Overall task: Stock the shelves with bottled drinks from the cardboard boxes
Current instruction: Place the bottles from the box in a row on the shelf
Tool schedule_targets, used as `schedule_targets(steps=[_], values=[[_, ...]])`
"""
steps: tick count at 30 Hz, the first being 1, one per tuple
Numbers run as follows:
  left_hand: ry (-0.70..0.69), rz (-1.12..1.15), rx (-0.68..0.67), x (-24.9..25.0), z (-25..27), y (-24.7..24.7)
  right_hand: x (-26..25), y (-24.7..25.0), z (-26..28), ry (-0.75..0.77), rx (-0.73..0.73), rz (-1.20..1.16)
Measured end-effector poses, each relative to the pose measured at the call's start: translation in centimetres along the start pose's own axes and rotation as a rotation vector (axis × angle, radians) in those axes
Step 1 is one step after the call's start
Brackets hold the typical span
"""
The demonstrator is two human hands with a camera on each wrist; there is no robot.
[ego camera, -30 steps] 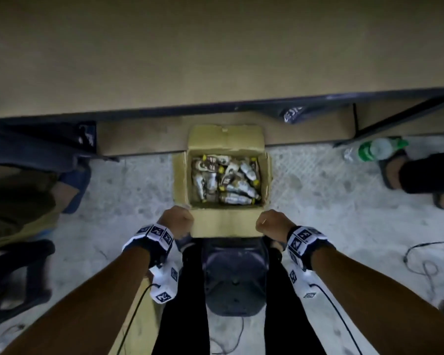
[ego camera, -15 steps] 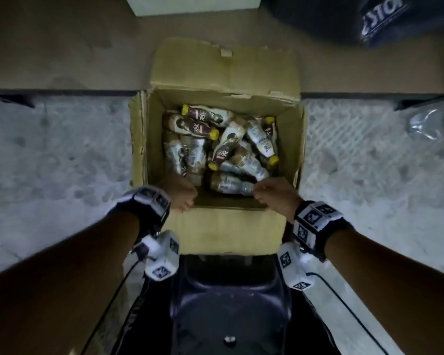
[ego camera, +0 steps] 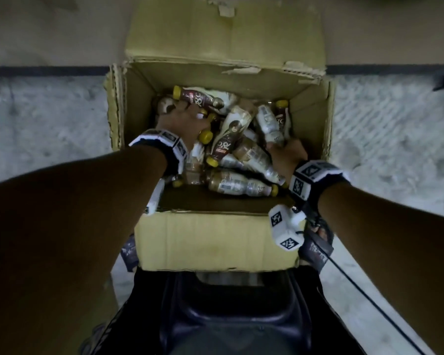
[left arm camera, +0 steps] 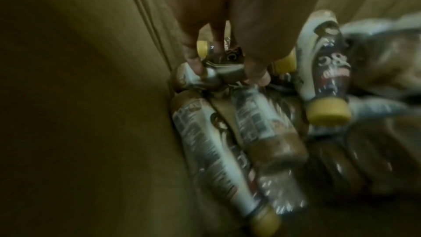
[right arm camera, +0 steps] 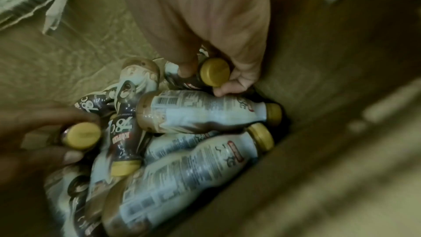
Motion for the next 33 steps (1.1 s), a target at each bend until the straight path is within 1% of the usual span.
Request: schedule_targets(steps=[2, 4, 7, 10, 12, 15, 17, 19, 21, 23, 24, 27, 31, 33], values=[[-0.069, -0.012, 0.039, 0.5, 2.4, 0.0, 0.7, 0.3, 2.0, 0.013, -0.018, -0.006], [-0.088, 0.088, 0.059, 1.0, 5.3, 1.3, 1.1, 0.9, 4.6, 0.023, -0.069, -0.011], [-0.029, 0.330, 0.010, 1.9, 10.4, 3.9, 2.6, 2.3, 8.9, -0.041, -0.131, -0.083], [0.025, 0.466, 0.002, 2.7, 16.2, 5.5, 4.4, 4.0, 14.3, -0.143, -0.185, -0.210], [0.037, 0.560, 0.000, 3.7, 20.2, 6.1, 5.4, 5.8, 18.5, -0.183, -0.225, -0.185], [0.111, 0.770, 0.024, 5.0, 26.0, 8.2, 7.0, 8.4, 23.3, -0.156, -0.256, -0.115], [0.170, 0.835, 0.023, 5.5, 29.5, 10.2, 8.7, 9.7, 25.0, -0.137, -0.247, -0.116], [0.173, 0.860, 0.009, 6.3, 33.0, 12.5, 7.7, 12.0, 29.6, -0.119, -0.241, -0.164], [0.138, 0.871, 0.019, 7.0, 36.3, 15.1, 4.9, 15.3, 35.5, -0.092, -0.204, -0.169], [0.116, 0.898, 0.047, 7.5, 39.1, 18.2, 2.5, 18.5, 40.3, -0.035, -0.154, -0.092], [0.110, 0.919, 0.072, 7.7, 40.3, 19.8, 1.5, 19.9, 42.3, 0.019, -0.139, -0.036], [0.115, 1.010, 0.164, 7.8, 43.3, 25.9, -2.0, 23.7, 47.3, 0.250, -0.054, 0.034], [0.137, 1.088, 0.360, 6.9, 46.1, 34.2, -7.0, 29.4, 53.0, 0.537, 0.125, -0.077], [0.117, 1.123, 0.443, 6.1, 47.2, 38.3, -9.8, 32.4, 55.3, 0.679, 0.212, -0.136]])
Point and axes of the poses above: each hand's wrist, its own z-axis away from the middle knuckle, its own y-axis out of the back of the hand, x = y × z, the point moved 6 cm from there along -z, towards the middle knuckle, and after that the axes turned 2 degrees about y, right-handed, at the moved point
